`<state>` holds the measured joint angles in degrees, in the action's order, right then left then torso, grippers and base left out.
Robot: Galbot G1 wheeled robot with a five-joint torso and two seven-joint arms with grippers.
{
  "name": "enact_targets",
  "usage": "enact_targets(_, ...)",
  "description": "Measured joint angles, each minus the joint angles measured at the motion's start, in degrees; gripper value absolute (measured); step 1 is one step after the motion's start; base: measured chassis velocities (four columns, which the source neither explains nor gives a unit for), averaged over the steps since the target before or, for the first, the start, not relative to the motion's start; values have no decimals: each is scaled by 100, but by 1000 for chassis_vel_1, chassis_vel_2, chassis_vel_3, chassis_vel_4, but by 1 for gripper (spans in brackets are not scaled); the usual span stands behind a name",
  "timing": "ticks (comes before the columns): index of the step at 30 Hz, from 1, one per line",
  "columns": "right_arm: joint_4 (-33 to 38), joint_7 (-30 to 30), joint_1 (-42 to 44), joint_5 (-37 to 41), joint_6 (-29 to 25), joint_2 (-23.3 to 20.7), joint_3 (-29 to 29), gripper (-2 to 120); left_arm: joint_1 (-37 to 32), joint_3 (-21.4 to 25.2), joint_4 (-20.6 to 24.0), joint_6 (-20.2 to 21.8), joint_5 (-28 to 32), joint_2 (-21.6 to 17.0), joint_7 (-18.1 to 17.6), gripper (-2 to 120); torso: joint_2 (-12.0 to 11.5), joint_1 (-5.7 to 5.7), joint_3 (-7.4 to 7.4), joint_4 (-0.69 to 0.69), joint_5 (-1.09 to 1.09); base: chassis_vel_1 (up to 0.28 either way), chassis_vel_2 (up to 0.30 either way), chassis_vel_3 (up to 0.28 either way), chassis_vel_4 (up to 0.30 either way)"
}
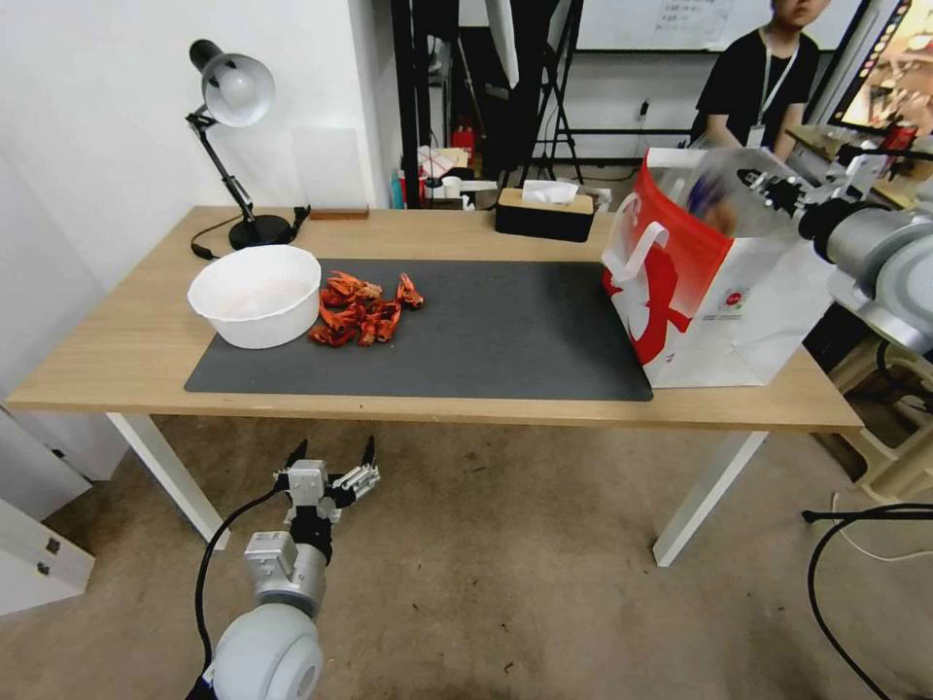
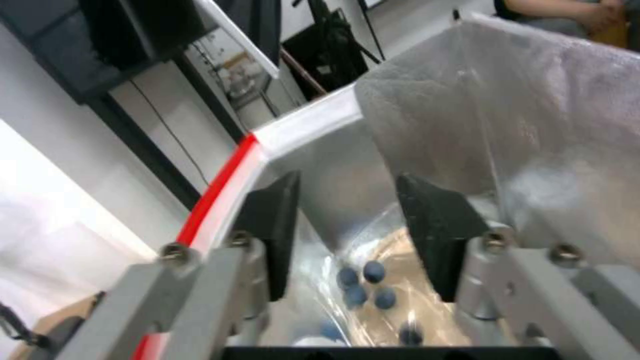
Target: Close the takeout container lid, then place the container into the takeout bag.
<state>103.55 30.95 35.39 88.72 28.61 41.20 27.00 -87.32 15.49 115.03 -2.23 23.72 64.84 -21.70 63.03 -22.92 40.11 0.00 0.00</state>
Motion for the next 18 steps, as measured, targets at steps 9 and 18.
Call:
enact_targets(9,226,-327,45,-119,-359,41,-64,77,-33,7,34,26,10,33,-7,100,0,0,0,0,-1,0,0,0,0)
enact_targets(18,1296,-1100,638,-908,-1232,8,-176,100,-154,101,113,-40,35,102,80,100,0,0,0,1,-1,0,0,0,0)
